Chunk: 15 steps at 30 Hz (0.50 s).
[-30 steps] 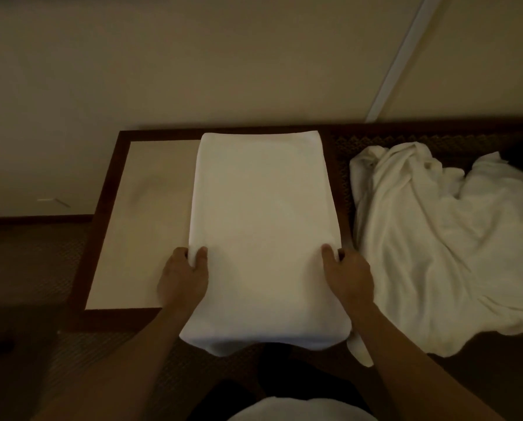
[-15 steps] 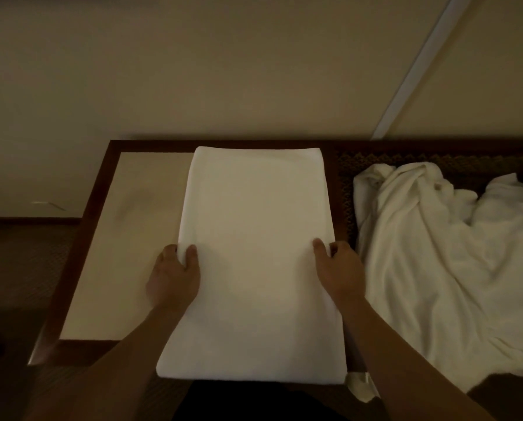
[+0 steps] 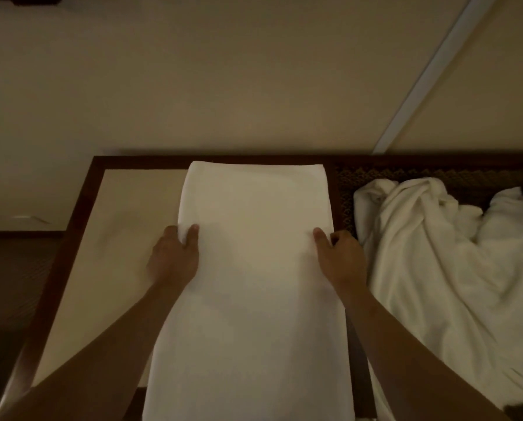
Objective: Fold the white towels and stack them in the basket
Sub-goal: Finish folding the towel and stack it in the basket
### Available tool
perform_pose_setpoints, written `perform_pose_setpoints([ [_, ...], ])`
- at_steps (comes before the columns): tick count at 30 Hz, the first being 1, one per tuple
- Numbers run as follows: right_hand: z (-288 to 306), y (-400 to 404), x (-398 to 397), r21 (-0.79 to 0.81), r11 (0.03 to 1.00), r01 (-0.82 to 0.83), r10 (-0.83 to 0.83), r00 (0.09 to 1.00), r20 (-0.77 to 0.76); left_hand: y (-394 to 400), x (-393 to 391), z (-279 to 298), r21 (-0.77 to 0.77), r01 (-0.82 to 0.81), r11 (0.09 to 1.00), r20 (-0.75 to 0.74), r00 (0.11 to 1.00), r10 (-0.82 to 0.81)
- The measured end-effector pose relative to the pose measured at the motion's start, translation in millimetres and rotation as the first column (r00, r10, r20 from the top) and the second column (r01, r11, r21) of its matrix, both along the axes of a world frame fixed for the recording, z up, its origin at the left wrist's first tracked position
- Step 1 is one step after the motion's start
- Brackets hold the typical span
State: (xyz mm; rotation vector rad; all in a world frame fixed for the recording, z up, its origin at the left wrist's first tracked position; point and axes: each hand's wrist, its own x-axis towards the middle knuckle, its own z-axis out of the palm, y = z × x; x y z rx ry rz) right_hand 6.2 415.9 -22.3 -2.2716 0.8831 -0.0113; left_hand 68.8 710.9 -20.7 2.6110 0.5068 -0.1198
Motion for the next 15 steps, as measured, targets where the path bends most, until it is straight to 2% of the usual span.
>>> perform_pose_setpoints([
  [2, -1, -5, 9, 0.045, 0.999, -0.011, 0.009, 0.999, 0.044, 1, 17, -1, -0.065, -0.03, 0.997, 0.0, 1.0, 0.03],
  [5, -3, -6, 12, -0.004, 1.0, -0.003, 0.003, 0.997, 0.08, 3, 28, -5, -0.031, -0.003, 1.0, 0.012, 1.0, 0.004],
  [11, -4, -9, 44, -0.017, 1.0, -0.024, 0.023, 0.999, -0.031, -4, 56, -8, -0.03, 0.078, 0.997, 0.043, 0.996, -0.077],
  [13, -6, -13, 50, -0.016, 0.999, -0.035, 0.036, 0.997, 0.071, -5, 69, -8, -0.085, 0.075, 0.994, 0.082, 0.994, -0.068],
  [15, -11, -14, 51, -0.126, 0.99, -0.058, 0.073, 0.991, 0.113, -4, 77, -11, -0.085, 0.078, 0.993, 0.152, 0.986, -0.065],
])
